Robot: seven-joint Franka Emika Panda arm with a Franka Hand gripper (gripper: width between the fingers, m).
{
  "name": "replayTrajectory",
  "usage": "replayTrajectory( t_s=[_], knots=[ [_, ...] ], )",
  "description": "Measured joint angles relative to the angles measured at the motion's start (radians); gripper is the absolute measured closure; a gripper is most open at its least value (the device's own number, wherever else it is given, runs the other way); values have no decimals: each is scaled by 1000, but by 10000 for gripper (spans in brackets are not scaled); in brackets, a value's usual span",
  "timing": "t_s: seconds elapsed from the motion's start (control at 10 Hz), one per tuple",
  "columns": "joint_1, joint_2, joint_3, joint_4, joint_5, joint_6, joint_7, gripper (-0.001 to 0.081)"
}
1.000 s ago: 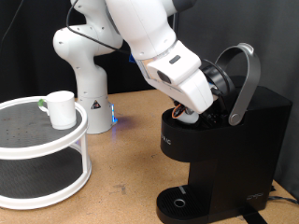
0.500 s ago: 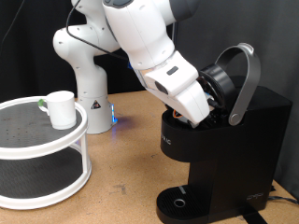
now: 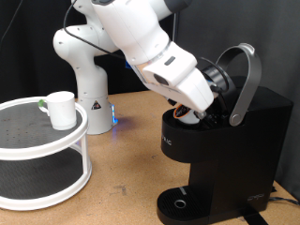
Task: Make a cup of coffee with the keurig machine
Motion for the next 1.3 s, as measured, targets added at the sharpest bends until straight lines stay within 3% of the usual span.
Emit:
replayTrajectory(
  t_s=[0.5, 0.8, 1.3],
  knots=[
    [-13, -68, -17, 5, -38, -119, -2, 6],
    [-12, -69, -4, -4, -86, -120, 53, 6],
    [-5, -39, 20, -28, -86, -121, 79, 6]
  ],
)
